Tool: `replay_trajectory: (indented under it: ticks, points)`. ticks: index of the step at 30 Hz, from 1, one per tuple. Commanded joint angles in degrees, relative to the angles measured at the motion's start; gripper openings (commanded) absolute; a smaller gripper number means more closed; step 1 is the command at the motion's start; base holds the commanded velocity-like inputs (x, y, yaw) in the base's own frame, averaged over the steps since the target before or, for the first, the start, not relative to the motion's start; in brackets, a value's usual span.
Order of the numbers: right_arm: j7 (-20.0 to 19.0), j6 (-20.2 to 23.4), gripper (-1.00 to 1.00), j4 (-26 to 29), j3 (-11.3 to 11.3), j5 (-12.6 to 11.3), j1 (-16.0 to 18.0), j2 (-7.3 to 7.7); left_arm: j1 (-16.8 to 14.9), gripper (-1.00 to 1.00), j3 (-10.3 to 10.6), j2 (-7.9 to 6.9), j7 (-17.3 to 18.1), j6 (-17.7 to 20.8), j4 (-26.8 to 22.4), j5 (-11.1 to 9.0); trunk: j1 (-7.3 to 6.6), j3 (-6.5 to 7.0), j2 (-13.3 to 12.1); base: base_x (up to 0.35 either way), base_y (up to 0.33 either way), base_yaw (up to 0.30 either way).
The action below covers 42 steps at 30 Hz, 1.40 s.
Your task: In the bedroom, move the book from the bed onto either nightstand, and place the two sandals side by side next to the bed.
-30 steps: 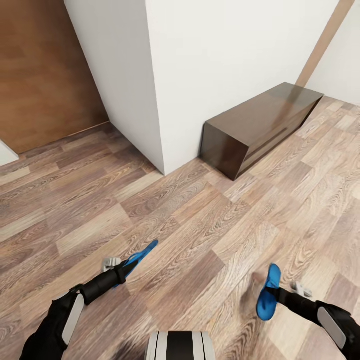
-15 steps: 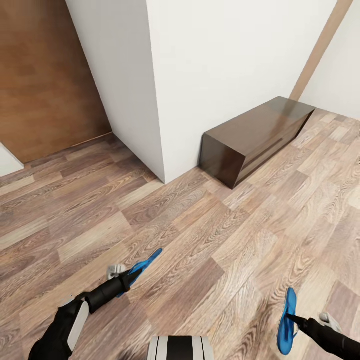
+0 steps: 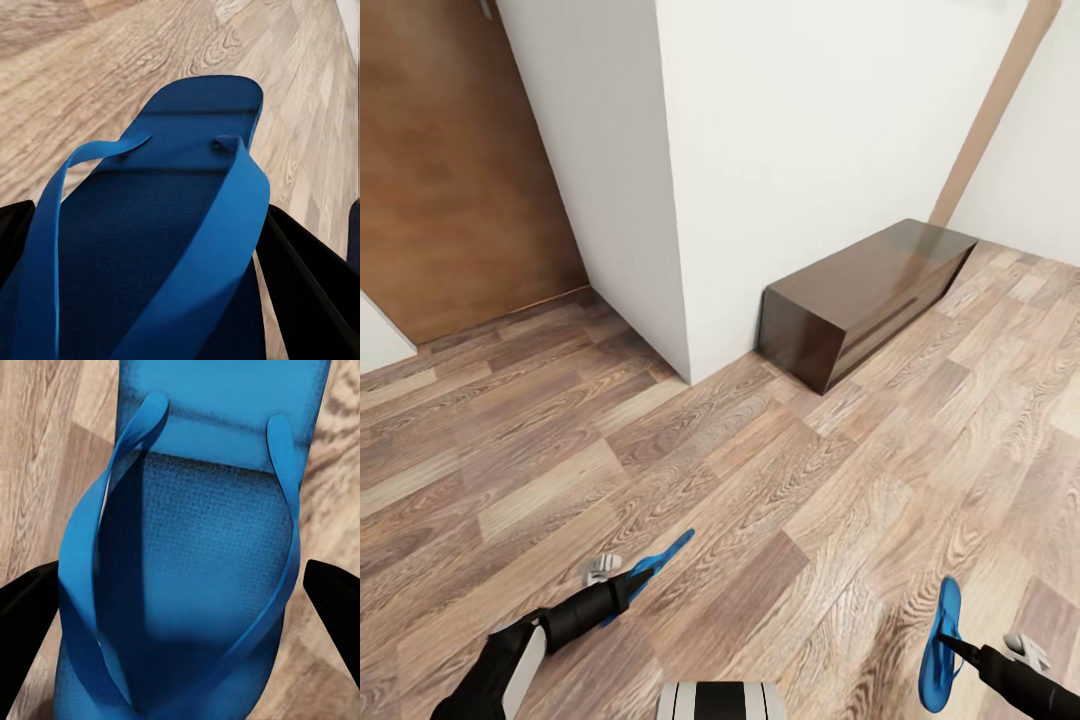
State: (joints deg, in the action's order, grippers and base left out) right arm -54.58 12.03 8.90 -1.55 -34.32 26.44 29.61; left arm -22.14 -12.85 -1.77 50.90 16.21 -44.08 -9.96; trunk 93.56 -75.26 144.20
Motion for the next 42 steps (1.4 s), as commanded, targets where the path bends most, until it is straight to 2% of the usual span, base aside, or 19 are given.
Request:
replay_trajectory:
  ticks: [1, 10, 22, 35, 42]
  points:
    - [-0.16, 0.61, -1.0, -0.02, -0.12, -0.21, 0.0, 0.01, -0.03, -1.0, 0.04, 0.0, 0.1, 0.49, 0.02, -0.32, -0.03, 0.19, 0.0, 0.0, 0.0, 0.0]
    - [0.08, 0.46, -1.0, -0.15, -0.12, -0.13, -0.03, 0.01, -0.03, -1.0, 0.35, 0.01, 0.08, 0.49, 0.05, -0.33, -0.27, 2.18, -0.12, 0.0, 0.0, -0.015]
    - [0.09, 0.45, -1.0, -0.18, -0.12, -0.13, -0.02, 0.01, -0.03, -1.0, 0.37, 0.01, 0.08, 0.49, 0.05, -0.33, -0.57, 5.02, -0.28, 0.0, 0.0, -0.247]
    - [0.09, 0.45, -1.0, -0.2, -0.12, -0.13, -0.01, 0.01, -0.02, -1.0, 0.37, 0.01, 0.06, 0.49, 0.05, -0.33, -0.91, 7.93, -0.46, 0.0, 0.0, -0.046]
    - [0.15, 0.45, -1.0, -0.2, -0.12, -0.13, 0.0, 0.01, -0.01, -1.0, 0.37, 0.02, 0.03, 0.49, 0.05, -0.33, -1.09, 9.48, -0.55, 0.0, 0.0, -0.209]
